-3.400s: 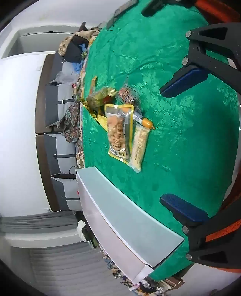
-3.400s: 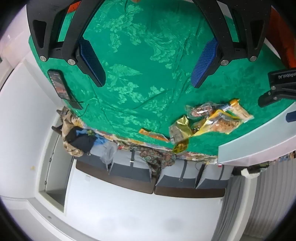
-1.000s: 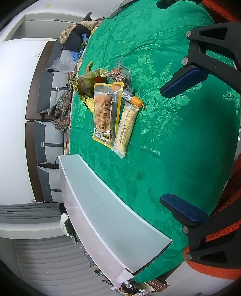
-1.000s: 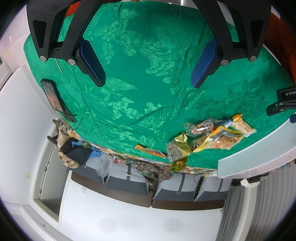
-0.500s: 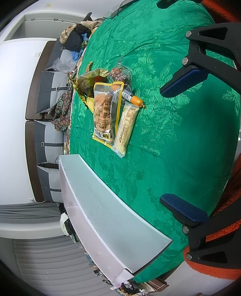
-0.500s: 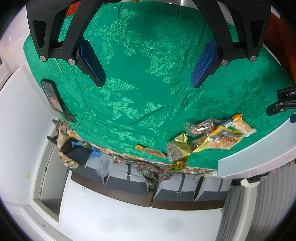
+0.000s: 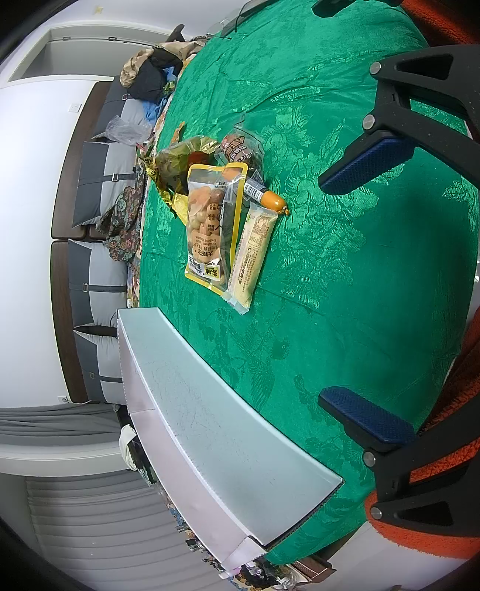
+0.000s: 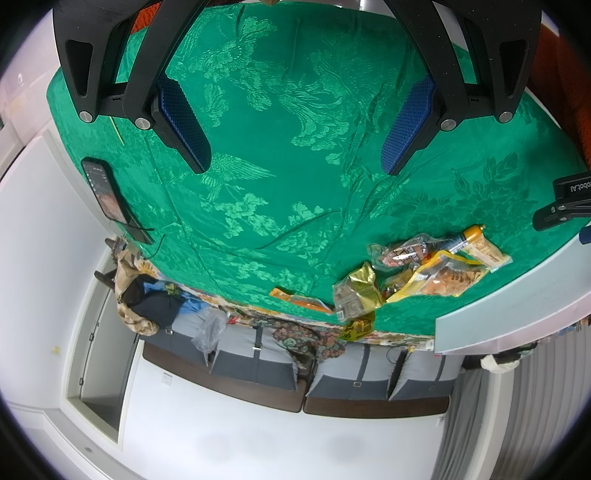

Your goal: Organize snacks

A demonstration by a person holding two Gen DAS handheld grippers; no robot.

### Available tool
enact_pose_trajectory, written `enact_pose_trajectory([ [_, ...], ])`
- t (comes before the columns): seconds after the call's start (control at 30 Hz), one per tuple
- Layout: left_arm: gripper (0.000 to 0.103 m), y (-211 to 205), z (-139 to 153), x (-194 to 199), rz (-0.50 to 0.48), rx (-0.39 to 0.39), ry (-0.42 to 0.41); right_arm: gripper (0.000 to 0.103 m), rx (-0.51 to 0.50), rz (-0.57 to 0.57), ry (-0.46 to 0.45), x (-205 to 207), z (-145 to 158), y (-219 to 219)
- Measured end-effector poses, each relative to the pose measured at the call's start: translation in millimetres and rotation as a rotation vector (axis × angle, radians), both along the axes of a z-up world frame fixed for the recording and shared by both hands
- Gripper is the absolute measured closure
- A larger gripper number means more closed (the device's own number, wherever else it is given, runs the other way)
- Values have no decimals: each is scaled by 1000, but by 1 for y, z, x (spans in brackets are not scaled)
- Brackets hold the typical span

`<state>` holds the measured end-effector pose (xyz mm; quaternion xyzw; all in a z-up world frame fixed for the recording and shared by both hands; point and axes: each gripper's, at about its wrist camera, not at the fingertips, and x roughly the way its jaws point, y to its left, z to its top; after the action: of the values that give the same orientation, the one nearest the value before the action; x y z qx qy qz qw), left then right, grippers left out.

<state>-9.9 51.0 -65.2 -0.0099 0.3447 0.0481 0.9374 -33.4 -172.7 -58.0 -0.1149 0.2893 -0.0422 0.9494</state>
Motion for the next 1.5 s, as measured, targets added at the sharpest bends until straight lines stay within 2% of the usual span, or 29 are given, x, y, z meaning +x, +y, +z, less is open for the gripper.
enact_pose_trajectory([
  [0.73, 0, 1, 0, 0, 1, -3, 4, 8, 4, -1, 6, 0, 0, 0],
  [1.13, 0, 8, -7, 9, 19, -31, 45, 8, 9, -5, 9, 2, -5, -3],
  [1.3, 0, 10, -16, 24, 14, -51, 83, 8, 59, 5, 86, 16, -10, -10],
  [1.5, 0, 17, -36, 45, 32, -72, 169, 8, 101, 33, 260, 56, -27, -23],
])
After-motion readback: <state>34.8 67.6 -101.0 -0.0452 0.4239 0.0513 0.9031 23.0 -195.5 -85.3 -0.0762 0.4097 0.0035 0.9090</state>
